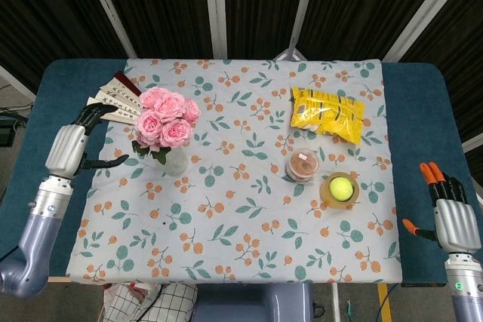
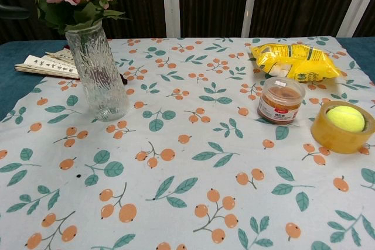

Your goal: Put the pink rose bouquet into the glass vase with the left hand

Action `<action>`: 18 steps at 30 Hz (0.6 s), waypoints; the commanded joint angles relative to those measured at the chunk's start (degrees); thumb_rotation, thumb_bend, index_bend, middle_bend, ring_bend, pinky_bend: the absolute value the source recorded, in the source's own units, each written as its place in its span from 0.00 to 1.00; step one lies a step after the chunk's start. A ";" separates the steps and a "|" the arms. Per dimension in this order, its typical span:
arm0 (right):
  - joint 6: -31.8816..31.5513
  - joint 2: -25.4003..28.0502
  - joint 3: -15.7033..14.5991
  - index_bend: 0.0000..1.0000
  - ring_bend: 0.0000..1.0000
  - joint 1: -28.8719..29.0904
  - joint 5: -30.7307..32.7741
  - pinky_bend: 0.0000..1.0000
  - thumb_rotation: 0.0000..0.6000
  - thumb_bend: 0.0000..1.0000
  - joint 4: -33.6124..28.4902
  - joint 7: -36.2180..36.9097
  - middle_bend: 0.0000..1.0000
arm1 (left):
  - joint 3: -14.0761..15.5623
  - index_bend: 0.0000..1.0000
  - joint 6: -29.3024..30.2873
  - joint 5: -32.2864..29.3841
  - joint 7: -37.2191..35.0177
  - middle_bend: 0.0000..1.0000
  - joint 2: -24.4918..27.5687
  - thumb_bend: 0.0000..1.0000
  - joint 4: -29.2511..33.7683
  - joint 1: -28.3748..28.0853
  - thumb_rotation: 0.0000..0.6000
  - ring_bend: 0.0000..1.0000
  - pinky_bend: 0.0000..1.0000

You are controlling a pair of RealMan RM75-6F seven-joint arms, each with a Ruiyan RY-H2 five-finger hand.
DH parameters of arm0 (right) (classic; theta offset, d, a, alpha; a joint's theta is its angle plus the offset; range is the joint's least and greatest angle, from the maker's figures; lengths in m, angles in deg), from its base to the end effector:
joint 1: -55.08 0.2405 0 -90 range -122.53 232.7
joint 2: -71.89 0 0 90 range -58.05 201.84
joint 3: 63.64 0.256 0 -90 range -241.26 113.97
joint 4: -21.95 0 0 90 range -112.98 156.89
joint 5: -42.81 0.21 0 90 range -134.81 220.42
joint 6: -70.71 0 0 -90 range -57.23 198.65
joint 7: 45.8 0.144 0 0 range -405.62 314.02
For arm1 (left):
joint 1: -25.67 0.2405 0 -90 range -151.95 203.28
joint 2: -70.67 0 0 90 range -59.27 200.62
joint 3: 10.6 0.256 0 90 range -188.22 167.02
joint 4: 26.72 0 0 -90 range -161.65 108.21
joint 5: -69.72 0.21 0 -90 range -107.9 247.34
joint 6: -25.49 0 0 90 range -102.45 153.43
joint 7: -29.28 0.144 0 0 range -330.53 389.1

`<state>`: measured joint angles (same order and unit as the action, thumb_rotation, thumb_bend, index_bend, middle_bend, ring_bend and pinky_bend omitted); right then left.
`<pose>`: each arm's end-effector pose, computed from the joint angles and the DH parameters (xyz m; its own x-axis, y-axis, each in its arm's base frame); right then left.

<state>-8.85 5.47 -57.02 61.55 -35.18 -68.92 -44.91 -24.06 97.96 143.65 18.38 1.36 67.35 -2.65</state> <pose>-0.3252 -0.2028 0.1526 0.3408 -0.0213 0.9399 -0.9345 0.1013 0.3412 -0.2059 0.3243 0.1343 0.0283 -0.0011 0.9996 0.9731 -0.2286 -0.0278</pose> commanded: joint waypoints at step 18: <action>-0.46 -0.09 -0.60 0.06 0.00 0.08 -1.21 0.01 1.00 0.16 -0.13 -2.06 0.00 | 9.18 0.24 22.10 -3.59 17.39 0.14 -0.13 0.19 6.54 22.19 1.00 0.04 0.22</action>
<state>-9.30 5.37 -57.62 61.62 -36.39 -69.06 -46.96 -14.38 119.83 141.18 35.60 2.12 74.87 18.89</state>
